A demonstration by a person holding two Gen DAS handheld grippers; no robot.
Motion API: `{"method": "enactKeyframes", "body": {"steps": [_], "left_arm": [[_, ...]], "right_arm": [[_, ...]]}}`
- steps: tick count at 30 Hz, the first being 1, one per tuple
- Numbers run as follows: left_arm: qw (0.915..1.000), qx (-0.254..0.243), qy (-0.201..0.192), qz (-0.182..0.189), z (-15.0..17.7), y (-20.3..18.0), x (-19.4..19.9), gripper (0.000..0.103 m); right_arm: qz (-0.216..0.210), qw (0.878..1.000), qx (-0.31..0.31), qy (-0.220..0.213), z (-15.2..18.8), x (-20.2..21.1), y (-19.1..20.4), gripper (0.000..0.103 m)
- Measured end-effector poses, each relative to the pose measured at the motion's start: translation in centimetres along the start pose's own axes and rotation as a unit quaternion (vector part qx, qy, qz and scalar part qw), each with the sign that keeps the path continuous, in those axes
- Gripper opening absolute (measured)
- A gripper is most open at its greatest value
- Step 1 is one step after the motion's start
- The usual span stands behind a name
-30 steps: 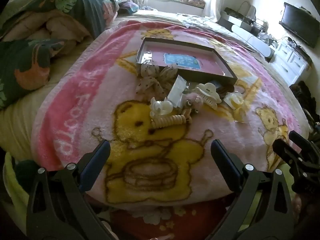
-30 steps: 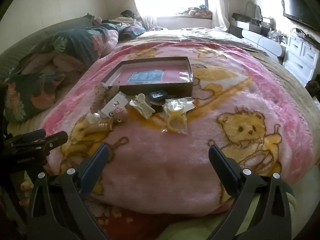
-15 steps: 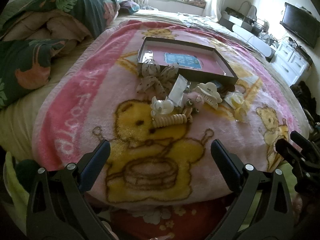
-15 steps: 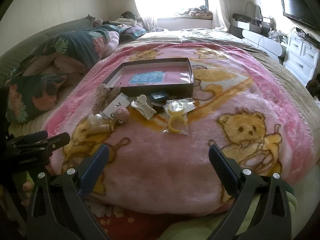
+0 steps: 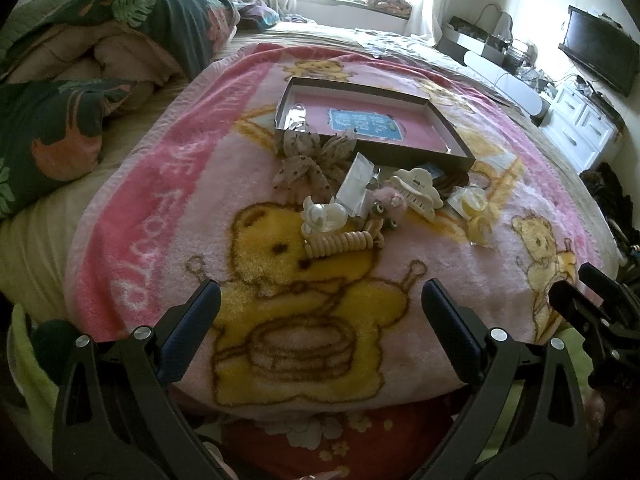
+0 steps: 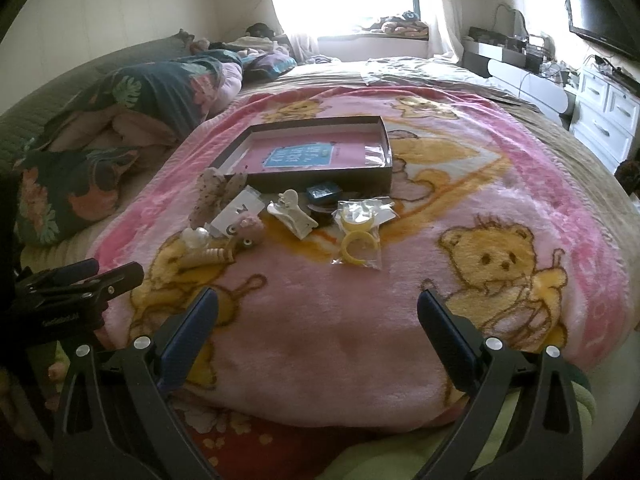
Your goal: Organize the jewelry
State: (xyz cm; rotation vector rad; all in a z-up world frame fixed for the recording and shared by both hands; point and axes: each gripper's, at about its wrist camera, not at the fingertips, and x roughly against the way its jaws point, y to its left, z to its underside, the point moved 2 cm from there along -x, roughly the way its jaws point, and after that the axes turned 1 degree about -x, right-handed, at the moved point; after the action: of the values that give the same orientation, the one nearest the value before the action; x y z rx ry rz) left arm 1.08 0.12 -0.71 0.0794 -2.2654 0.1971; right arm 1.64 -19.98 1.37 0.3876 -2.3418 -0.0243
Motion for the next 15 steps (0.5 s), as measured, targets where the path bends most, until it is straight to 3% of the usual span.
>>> {"method": "enactKeyframes", "body": {"steps": [15], "left_arm": [[1.0, 0.002, 0.0, 0.002, -0.23, 0.26, -0.03, 0.094]], "right_arm": [[0.0, 1.0, 0.0, 0.0, -0.25, 0.24, 0.32, 0.099]]}}
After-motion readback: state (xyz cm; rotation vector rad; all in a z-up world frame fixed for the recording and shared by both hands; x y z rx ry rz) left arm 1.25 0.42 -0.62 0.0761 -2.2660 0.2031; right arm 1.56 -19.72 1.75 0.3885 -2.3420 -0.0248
